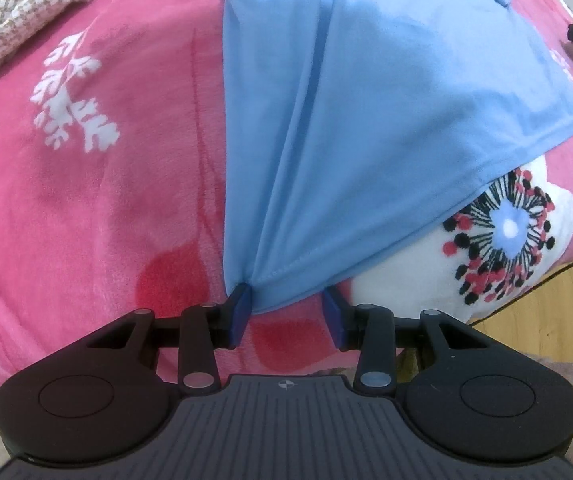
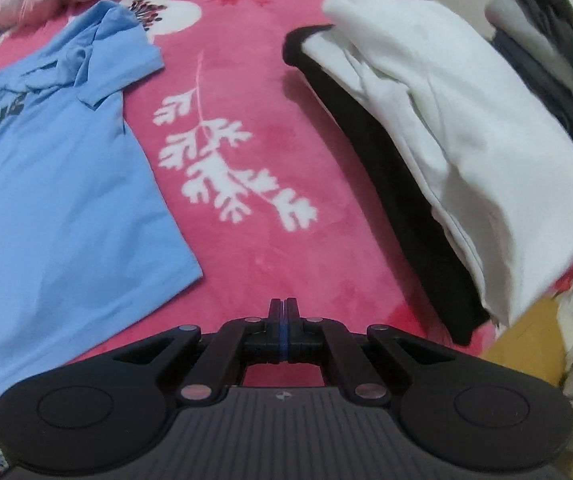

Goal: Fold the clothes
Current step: 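Hold the hem with the left gripper while the right gripper moves toward the white clothes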

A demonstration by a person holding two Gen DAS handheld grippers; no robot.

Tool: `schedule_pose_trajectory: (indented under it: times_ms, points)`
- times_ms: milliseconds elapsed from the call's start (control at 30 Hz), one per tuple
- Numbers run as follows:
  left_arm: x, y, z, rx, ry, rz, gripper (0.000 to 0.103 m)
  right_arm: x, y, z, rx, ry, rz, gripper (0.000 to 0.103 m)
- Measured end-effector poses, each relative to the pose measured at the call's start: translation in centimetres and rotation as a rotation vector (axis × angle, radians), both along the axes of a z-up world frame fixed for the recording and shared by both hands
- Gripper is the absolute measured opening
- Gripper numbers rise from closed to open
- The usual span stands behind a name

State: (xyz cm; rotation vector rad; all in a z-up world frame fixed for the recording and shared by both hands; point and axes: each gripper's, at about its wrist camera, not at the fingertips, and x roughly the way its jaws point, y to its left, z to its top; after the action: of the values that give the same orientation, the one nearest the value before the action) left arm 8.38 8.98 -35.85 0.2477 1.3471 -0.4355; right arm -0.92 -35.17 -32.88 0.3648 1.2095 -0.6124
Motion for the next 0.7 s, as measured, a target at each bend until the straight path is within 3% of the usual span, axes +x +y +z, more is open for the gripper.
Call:
schedule_pose_trajectory:
  times_ms: [200, 233, 267, 333, 433, 567, 600, 633, 667, 700]
  points:
    - [0.0, -0.3, 0.2, 0.011, 0.003, -0.015, 0.040, 0.0, -1.4, 0.6, 0.174, -0.182, 0.000, 0.008]
    - [0.0, -0.4, 0.2, 0.012, 0.005, -0.015, 0.040, 0.5, -1.6, 0.5, 0.194, -0.211, 0.002, 0.018]
    - [0.0, -0.4, 0.2, 0.013, 0.007, -0.015, 0.040, 1.1, -1.9, 0.2, 0.212, -0.237, 0.003, 0.037]
    - [0.1, -0.4, 0.3, 0.013, 0.010, -0.015, 0.040, 2.5, -2.6, -0.6, 0.252, -0.270, 0.013, 0.048]
    - [0.0, -0.5, 0.3, 0.012, 0.009, -0.014, 0.040, 4.7, -3.7, -2.6, 0.319, -0.267, 0.047, 0.048]
    - [-0.3, -0.5, 0.4, 0.010, 0.002, -0.019, 0.040, 6.5, -3.8, -4.3, 0.337, -0.177, 0.151, 0.045]
    - [-0.8, 0.3, 0.4, 0.009, -0.001, -0.021, 0.040, 6.8, -3.5, -4.2, 0.325, -0.149, 0.191, 0.040]
    - [-1.2, 1.4, 0.1, 0.007, -0.003, -0.021, 0.040, 7.0, -3.2, -4.1, 0.314, -0.122, 0.231, 0.022]
    - [-1.3, 1.5, 0.1, 0.007, -0.005, -0.018, 0.041, 7.0, -2.8, -4.0, 0.295, -0.092, 0.266, 0.012]
    - [-1.4, 1.6, 0.1, 0.007, -0.008, -0.016, 0.041, 7.0, -2.3, -3.8, 0.288, -0.070, 0.292, 0.008]
